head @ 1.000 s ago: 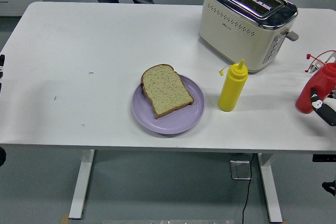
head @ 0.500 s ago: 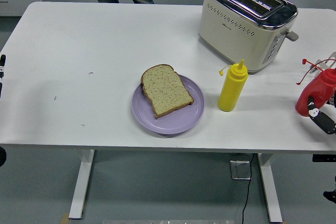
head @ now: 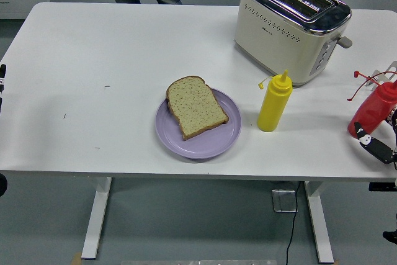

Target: Pick up the cup,pour liquid into bread,place the cup on the desk

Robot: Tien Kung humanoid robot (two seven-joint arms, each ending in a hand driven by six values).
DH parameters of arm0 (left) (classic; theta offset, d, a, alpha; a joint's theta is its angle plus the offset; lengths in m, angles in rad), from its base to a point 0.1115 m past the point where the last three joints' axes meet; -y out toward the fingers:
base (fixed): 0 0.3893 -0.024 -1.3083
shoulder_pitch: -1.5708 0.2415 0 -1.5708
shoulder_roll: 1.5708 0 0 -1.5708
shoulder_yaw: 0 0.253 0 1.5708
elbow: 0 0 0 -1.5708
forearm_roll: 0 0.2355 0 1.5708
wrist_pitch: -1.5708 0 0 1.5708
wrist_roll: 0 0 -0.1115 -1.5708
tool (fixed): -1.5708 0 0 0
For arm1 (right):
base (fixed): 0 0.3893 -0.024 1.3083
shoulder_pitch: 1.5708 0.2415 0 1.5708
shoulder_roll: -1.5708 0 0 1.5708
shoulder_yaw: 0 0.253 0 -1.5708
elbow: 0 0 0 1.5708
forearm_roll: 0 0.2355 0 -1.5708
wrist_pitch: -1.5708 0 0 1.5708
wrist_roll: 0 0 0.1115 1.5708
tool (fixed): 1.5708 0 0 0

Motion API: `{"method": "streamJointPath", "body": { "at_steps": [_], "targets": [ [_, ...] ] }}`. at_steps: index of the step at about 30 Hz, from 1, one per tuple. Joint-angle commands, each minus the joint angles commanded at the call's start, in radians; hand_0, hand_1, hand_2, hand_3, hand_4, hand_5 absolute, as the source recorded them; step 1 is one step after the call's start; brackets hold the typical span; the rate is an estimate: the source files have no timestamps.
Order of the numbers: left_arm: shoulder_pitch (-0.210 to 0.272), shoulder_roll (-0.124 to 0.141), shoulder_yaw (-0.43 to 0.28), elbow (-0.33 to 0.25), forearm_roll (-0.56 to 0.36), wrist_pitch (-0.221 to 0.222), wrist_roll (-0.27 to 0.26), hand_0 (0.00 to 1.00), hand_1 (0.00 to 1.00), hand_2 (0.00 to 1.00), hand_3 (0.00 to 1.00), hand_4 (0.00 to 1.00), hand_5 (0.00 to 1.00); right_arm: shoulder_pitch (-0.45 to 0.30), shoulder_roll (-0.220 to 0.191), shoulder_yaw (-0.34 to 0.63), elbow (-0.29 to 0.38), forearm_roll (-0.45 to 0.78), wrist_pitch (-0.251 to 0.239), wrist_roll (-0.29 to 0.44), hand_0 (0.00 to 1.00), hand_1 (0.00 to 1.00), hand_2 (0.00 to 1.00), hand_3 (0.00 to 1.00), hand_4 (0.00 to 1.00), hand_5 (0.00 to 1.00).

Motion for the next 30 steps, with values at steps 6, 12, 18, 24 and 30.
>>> {"method": "streamJointPath", "body": {
  "at_steps": [6,12,18,24,30],
  "targets": [
    [-0.002,0.000,0.001,0.000,0.000,0.000,0.000,0.826,0.818,0.863,0.820,0.653,0.998,-0.006,0.000,0.015,0.022,0.008,0.001,0.006,0.915,0.862,0.976,0.998,0.798,0.151],
    [-0.003,0.001,-0.001,-0.001,0.000,0.000,0.000,0.826,0.818,0.863,0.820,0.654,0.998,-0.029,-0.002,0.040,0.075,0.005,0.005,0.003,0.927,0.876,0.988,0.998,0.808,0.158],
    [-0.005,0.002,-0.001,-0.001,-0.001,0.000,-0.001,0.826,0.818,0.863,0.819,0.653,0.998,-0.067,0.001,0.075,0.136,-0.006,0.020,-0.010,0.951,0.892,0.998,0.998,0.817,0.163],
    [-0.007,0.003,0.000,-0.001,-0.001,0.000,-0.001,0.825,0.818,0.862,0.819,0.652,0.998,-0.106,0.002,0.108,0.189,-0.025,0.036,-0.025,0.958,0.900,0.998,0.998,0.821,0.165],
    [-0.008,0.005,0.001,-0.002,0.000,0.000,-0.001,0.825,0.818,0.863,0.820,0.652,0.998,-0.177,0.005,0.155,0.303,-0.033,0.040,-0.030,0.957,0.901,0.998,0.998,0.821,0.165]
  ]
}}
